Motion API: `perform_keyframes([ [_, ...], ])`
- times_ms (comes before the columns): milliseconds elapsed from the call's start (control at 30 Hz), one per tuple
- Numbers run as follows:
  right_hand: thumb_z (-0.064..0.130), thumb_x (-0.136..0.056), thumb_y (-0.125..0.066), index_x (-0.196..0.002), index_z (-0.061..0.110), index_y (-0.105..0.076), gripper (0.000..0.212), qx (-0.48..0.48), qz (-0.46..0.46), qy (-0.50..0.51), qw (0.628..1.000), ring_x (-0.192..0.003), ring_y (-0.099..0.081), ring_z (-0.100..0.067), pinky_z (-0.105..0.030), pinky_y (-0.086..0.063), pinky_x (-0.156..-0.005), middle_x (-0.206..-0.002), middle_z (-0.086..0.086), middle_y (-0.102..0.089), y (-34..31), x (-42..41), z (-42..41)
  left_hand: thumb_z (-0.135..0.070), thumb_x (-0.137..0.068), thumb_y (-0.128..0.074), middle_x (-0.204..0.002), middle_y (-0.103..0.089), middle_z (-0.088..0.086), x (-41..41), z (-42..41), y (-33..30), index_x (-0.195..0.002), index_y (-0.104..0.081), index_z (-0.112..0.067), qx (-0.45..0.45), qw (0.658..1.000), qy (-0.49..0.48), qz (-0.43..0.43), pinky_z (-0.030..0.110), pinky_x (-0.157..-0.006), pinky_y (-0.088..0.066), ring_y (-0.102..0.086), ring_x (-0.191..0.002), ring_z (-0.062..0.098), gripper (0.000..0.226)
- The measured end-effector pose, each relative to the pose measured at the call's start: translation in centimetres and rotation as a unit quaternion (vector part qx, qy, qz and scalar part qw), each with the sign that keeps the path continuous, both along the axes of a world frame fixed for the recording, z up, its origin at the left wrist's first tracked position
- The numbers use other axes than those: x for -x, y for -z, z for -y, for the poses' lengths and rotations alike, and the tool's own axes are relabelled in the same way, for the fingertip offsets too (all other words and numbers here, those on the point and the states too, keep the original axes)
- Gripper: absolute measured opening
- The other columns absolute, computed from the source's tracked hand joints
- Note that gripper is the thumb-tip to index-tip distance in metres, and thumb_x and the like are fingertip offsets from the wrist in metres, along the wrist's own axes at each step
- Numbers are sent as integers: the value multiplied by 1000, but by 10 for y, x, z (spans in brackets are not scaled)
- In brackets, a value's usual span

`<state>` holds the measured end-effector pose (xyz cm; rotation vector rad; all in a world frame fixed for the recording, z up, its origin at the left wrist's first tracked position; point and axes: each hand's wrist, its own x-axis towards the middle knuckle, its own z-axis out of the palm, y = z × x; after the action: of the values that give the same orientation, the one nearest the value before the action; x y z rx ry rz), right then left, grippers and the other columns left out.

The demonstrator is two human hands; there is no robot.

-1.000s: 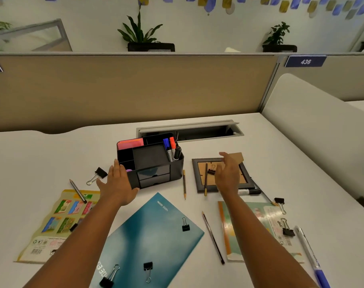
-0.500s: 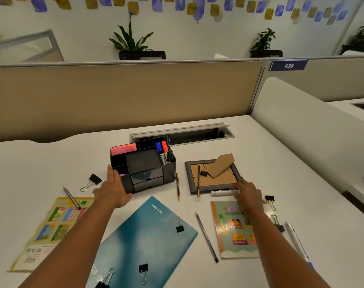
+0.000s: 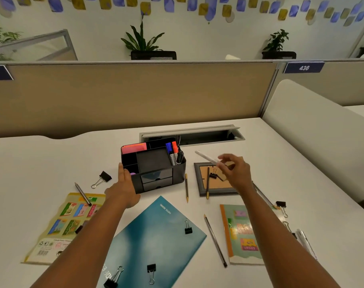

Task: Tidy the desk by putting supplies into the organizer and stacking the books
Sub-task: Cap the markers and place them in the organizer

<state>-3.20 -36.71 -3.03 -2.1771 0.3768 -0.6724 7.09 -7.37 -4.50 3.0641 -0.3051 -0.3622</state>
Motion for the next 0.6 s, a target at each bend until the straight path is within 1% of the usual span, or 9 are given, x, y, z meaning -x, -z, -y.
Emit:
perform_keyframes([
  [67,10,-81,-66,-95,3,-66,15,-42,34,10,998,-71,-58,-11,0,-47,-59,-85,-2,-62,-17,-16,-13,-34,-86,-61,-154,30,5,0,0,0,-148,7,-9,2,1000,-1,3,34,-94,-48,-52,-122,26,95],
  [100,9,-82,-65,-94,2,-66,14,-43,42,10,998,-74,-57,-11,0,-46,-62,-86,-3,-62,-24,-23,-20,-33,-86,-61,-154,30,5,1,0,0,-148,7,-9,2,1000,-2,4,34,-93,-48,-52,-122,26,95],
  [200,3,-84,-59,-97,2,-62,13,-27,49,-34,998,-80,-55,-10,-8,-46,-69,-92,-8,-62,-39,-45,-38,-30,-86,-61,-153,30,4,1,0,0,-148,8,-10,10,1000,-2,4,33,-91,-48,-54,-119,26,94],
  [267,1,-85,-56,-100,4,-57,16,1,24,-60,998,-83,-53,-12,-10,-43,-69,-93,-6,-57,-46,-58,-46,-26,-85,-61,-153,31,4,1,0,0,-148,8,-11,17,1000,-3,2,32,-88,-50,-57,-114,25,94],
  [333,0,-85,-56,-104,6,-52,21,26,-16,-85,996,-84,-53,-15,-16,-44,-69,-91,-4,-53,-51,-69,-54,-25,-85,-62,-153,30,3,2,0,0,-148,8,-12,22,1000,-6,0,30,-86,-51,-59,-110,24,95],
  [400,0,-85,-56,-110,8,-46,28,30,-48,-108,993,-84,-53,-16,-22,-43,-72,-92,-4,-53,-52,-76,-61,-24,-85,-62,-153,31,3,2,0,0,-148,7,-12,23,1000,-8,0,29,-83,-51,-60,-107,23,95],
  [467,2,-87,-56,-116,9,-43,32,30,-65,-115,991,-88,-56,-19,-24,-44,-76,-98,-7,-57,-51,-81,-66,-23,-84,-63,-153,31,3,2,0,0,-148,7,-12,22,1000,-8,0,28,-82,-52,-61,-105,22,95],
  [533,6,-90,-53,-118,11,-45,30,38,-79,-109,990,-94,-59,-25,-29,-46,-77,-107,-14,-61,-47,-86,-69,-23,-85,-62,-153,32,3,2,0,-1,-148,7,-12,19,1000,-7,0,28,-82,-51,-61,-105,22,95],
  [600,8,-92,-50,-119,12,-50,27,41,-99,-104,989,-97,-60,-28,-33,-49,-79,-112,-17,-62,-41,-89,-71,-23,-85,-62,-153,32,3,3,0,-1,-148,7,-12,17,1000,-6,1,28,-82,-51,-61,-105,22,94],
])
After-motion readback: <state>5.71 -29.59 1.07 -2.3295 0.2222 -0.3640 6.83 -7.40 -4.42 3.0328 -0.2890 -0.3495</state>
